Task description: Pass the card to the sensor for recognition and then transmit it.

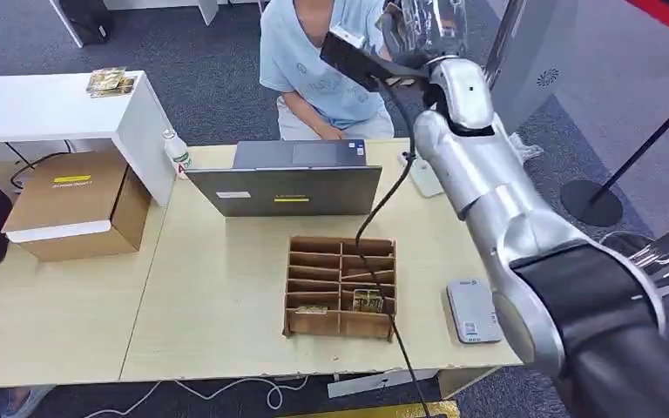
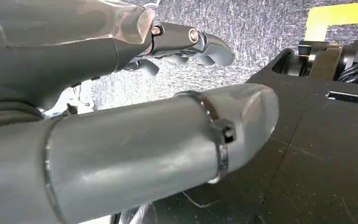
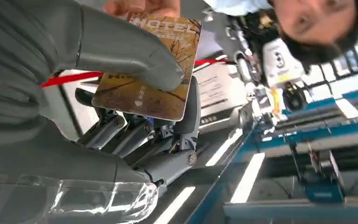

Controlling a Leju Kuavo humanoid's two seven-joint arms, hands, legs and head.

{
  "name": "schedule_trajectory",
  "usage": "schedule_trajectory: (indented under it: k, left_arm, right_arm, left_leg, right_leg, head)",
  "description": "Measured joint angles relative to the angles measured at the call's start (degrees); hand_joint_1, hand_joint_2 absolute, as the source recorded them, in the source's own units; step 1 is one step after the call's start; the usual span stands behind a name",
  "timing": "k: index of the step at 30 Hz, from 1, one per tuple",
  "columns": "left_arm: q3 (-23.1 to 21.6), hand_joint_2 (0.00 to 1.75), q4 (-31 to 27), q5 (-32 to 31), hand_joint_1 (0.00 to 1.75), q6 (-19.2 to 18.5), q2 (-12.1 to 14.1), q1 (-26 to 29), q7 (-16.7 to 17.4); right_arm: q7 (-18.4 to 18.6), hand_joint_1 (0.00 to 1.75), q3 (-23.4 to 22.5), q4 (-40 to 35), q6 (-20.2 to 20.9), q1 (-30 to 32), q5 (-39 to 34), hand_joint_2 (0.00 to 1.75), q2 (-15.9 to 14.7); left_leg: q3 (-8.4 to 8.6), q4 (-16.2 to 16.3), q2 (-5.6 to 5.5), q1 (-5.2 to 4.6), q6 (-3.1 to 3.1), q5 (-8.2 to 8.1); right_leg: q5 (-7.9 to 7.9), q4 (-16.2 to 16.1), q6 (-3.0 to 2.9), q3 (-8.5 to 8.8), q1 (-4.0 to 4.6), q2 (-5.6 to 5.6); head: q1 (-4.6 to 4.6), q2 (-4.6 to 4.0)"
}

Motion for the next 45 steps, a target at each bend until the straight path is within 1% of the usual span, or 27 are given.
schedule_trajectory:
  k: [2, 3, 5, 7, 10, 11, 13, 17, 20, 21, 23, 25, 27, 31, 37, 40, 45]
  left_arm:
    - [0.0, 0.0, 0.0, 0.0, 0.0, 0.3, 0.0, 0.0, 0.3]
    - [0.0, 0.0, 0.0, 0.0, 0.0, 0.5, 0.0, 0.1, 0.4]
    - [0.0, 0.0, 0.0, 0.0, 0.0, 0.5, 0.0, 0.2, 0.7]
    - [0.1, 0.0, 0.0, 0.0, 0.0, 0.7, 0.1, 0.5, 1.2]
    - [0.1, 0.0, 0.0, 0.0, 0.0, 0.8, 0.4, 0.9, 1.4]
    - [0.2, 0.0, 0.0, 0.0, 0.0, 0.9, 0.4, 1.0, 1.5]
    - [0.2, 0.0, 0.0, 0.0, 0.0, 0.9, 0.6, 1.0, 1.6]
    - [0.2, 0.0, 0.0, 0.0, 0.0, 0.8, 0.9, 1.2, 1.7]
    - [0.2, 0.0, 0.0, 0.0, 0.0, 0.6, 1.2, 1.3, 1.6]
    - [0.2, 0.0, 0.0, 0.0, 0.0, 0.6, 1.3, 1.3, 1.6]
    - [0.2, 0.0, 0.0, 0.0, 0.0, 0.5, 1.4, 1.4, 1.6]
    - [0.3, 0.0, 0.0, 0.0, 0.0, 0.5, 1.6, 1.5, 1.7]
    - [0.3, 0.0, 0.0, 0.0, 0.0, 0.5, 1.7, 1.5, 1.8]
    - [0.5, 0.0, 0.0, 0.0, 0.0, 0.5, 2.0, 1.6, 2.0]
    - [0.6, 0.0, 0.0, 0.0, 0.0, 0.5, 2.1, 1.6, 2.0]
    - [0.6, 0.0, 0.0, 0.0, 0.0, 0.5, 2.1, 1.6, 2.0]
    - [0.6, 0.0, 0.0, 0.0, 0.0, 0.6, 2.1, 1.6, 1.8]
  right_arm:
    - [-3.0, 1.75, -0.6, -5.1, -1.1, 2.9, -3.6, 1.75, 0.0]
    - [-5.0, 1.75, -0.9, -8.6, -2.4, 4.8, -5.9, 1.75, -0.1]
    - [-7.2, 1.75, -0.9, -16.4, -4.8, 9.3, -9.2, 1.75, -0.7]
    - [-8.6, 1.75, -0.9, -24.7, -6.9, 14.3, -11.8, 1.75, -1.7]
    - [-9.4, 1.75, -0.7, -35.8, -7.4, 21.7, -15.5, 1.75, -3.6]
    - [-9.5, 1.75, -0.7, -38.6, -6.5, 23.7, -17.2, 1.75, -4.3]
    - [-9.8, 1.75, -0.7, -44.1, -3.4, 28.1, -22.4, 1.75, -6.0]
    - [-13.5, 1.75, -2.6, -54.7, 1.5, 38.2, -34.5, 1.75, -9.8]
    - [-13.8, 1.75, -4.7, -59.9, 8.4, 45.8, -41.9, 1.75, -12.4]
    - [-13.8, 1.75, -5.5, -61.1, 11.3, 48.2, -44.6, 1.75, -13.5]
    - [-13.3, 1.75, -6.7, -62.4, 15.5, 52.0, -48.6, 1.75, -15.4]
    - [-11.9, 1.75, -7.7, -62.8, 19.7, 54.7, -53.0, 1.75, -17.1]
    - [-10.1, 1.75, -8.9, -62.5, 24.9, 57.3, -58.7, 1.75, -19.4]
    - [-9.0, 1.75, -10.3, -60.3, 29.9, 59.9, -66.0, 1.75, -21.9]
    - [-8.4, 1.75, -10.8, -55.3, 34.0, 60.9, -74.7, 1.75, -23.8]
    - [-8.3, 1.75, -10.8, -53.5, 34.8, 61.2, -77.0, 1.75, -24.2]
    - [-8.3, 1.75, -10.8, -51.5, 35.0, 62.1, -78.7, 1.75, -24.9]
  left_leg:
    - [0.01, 0.0, 0.0, 0.0, 0.0, 0.0]
    - [0.02, 0.0, 0.0, 0.0, 0.0, 0.0]
    - [0.01, 0.0, -0.03, 0.01, 0.0, 0.0]
    - [0.0, 0.0, -0.03, 0.01, 0.01, -0.02]
    - [-0.02, 0.0, -0.03, 0.0, 0.04, -0.04]
    - [-0.01, 0.0, -0.02, -0.01, 0.04, -0.06]
    - [0.0, 0.0, -0.03, -0.01, 0.06, -0.08]
    - [-0.02, 0.0, -0.18, -0.01, 0.08, -0.09]
    - [-0.03, 0.0, -0.15, -0.01, 0.12, -0.13]
    - [-0.04, 0.0, -0.15, -0.01, 0.12, -0.13]
    - [-0.05, 0.0, -0.15, -0.01, 0.12, -0.13]
    - [-0.04, 0.0, -0.15, -0.01, 0.12, -0.13]
    - [-0.08, 0.0, -0.16, -0.01, 0.13, -0.13]
    - [-0.07, 0.0, -0.12, -0.01, 0.13, -0.13]
    - [-0.05, 0.0, -0.12, -0.01, 0.13, -0.12]
    - [-0.06, 0.0, -0.13, -0.01, 0.13, -0.12]
    - [-0.06, 0.0, -0.13, -0.01, 0.13, -0.13]
  right_leg:
    - [0.0, 0.0, 0.0, -0.01, 0.0, 0.0]
    - [0.0, 0.0, 0.0, -0.01, 0.0, 0.0]
    - [-0.01, 0.0, 0.0, 0.0, 0.01, -0.03]
    - [-0.01, 0.0, 0.0, 0.01, 0.01, -0.03]
    - [-0.02, -0.1, 0.01, 0.0, 0.0, -0.02]
    - [-0.02, -0.1, 0.01, -0.01, 0.0, -0.02]
    - [-0.03, -0.1, 0.03, -0.01, 0.0, -0.03]
    - [-0.05, -0.1, 0.06, 0.05, 0.0, -0.17]
    - [-0.05, -0.1, 0.06, 0.04, 0.0, -0.16]
    - [-0.05, -0.1, 0.07, 0.04, 0.0, -0.16]
    - [-0.06, -0.1, 0.07, 0.03, 0.0, -0.16]
    - [-0.06, -0.1, 0.07, 0.03, 0.0, -0.16]
    - [-0.06, -0.1, 0.07, 0.03, 0.0, -0.18]
    - [-0.05, -0.1, 0.07, 0.03, -0.01, -0.15]
    - [-0.05, -0.1, 0.07, 0.04, 0.0, -0.14]
    - [-0.05, -0.1, 0.07, 0.03, 0.0, -0.14]
    - [-0.05, -0.1, 0.07, 0.02, -0.01, -0.14]
  head:
    - [-0.02, 0.0]
    - [-0.02, 0.0]
    - [-0.02, 0.0]
    - [-0.02, 0.0]
    - [0.0, 0.0]
    - [0.0, 0.0]
    - [0.02, 0.0]
    - [0.0, 0.0]
    - [0.0, 0.0]
    - [-0.02, 0.0]
    - [-0.02, 0.0]
    - [-0.02, 0.0]
    - [0.0, 0.0]
    - [0.0, 0.0]
    - [-0.02, 0.0]
    - [0.0, 0.0]
    - [-0.02, 0.0]
